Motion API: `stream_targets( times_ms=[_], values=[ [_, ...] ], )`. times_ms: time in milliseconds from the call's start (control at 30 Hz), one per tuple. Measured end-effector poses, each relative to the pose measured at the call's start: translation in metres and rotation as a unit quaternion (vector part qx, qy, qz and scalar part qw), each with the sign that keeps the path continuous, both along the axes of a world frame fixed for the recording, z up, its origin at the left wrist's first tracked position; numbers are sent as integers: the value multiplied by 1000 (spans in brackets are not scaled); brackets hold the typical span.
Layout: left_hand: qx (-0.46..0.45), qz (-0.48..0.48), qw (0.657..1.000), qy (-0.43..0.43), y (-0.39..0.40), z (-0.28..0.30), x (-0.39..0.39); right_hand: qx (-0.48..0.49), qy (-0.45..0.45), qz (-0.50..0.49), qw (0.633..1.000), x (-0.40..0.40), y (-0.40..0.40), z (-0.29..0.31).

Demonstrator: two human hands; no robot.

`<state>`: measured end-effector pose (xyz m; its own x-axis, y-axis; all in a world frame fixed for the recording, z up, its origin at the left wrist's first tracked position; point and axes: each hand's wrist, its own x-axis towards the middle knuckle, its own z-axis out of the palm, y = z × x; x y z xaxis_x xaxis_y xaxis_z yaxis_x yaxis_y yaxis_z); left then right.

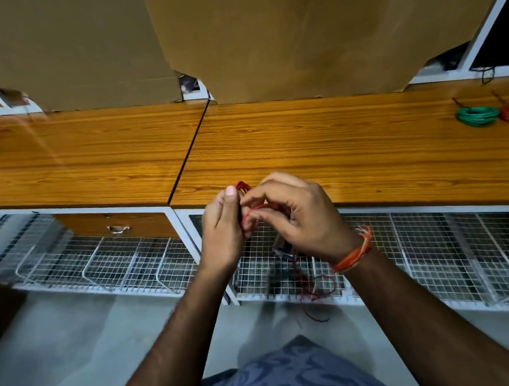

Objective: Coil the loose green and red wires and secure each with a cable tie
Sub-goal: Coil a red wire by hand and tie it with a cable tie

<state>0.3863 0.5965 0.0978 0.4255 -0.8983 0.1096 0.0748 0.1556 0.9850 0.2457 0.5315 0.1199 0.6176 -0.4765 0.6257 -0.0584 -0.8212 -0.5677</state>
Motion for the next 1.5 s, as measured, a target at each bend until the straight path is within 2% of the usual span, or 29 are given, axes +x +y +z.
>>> stream_targets(
  times_ms=[400,600,733,867,1033,1133,1267,1500],
  values=[
    [-20,-112,992,-47,4,11,46,106,-104,-53,987,49,-13,1],
    [-23,-109,993,-42,2,17,76,114,-76,-100,985,81,-12,-8],
    [-16,-112,994,-3,0,17,92,109,-24,-152,982,107,-10,-18],
    [-12,-143,986,82,-1,17,100,147,-50,-156,975,124,-2,-24],
    [-16,-152,972,177,-2,13,108,115,-66,-191,972,138,-1,-21],
    [-29,-148,968,199,0,10,111,123,-74,-207,968,143,0,-22],
    [-41,-148,969,195,1,7,113,181,-92,-209,957,150,1,-24],
    [-27,-250,938,237,-1,9,125,208,-56,-149,965,148,-5,-34]
  ],
)
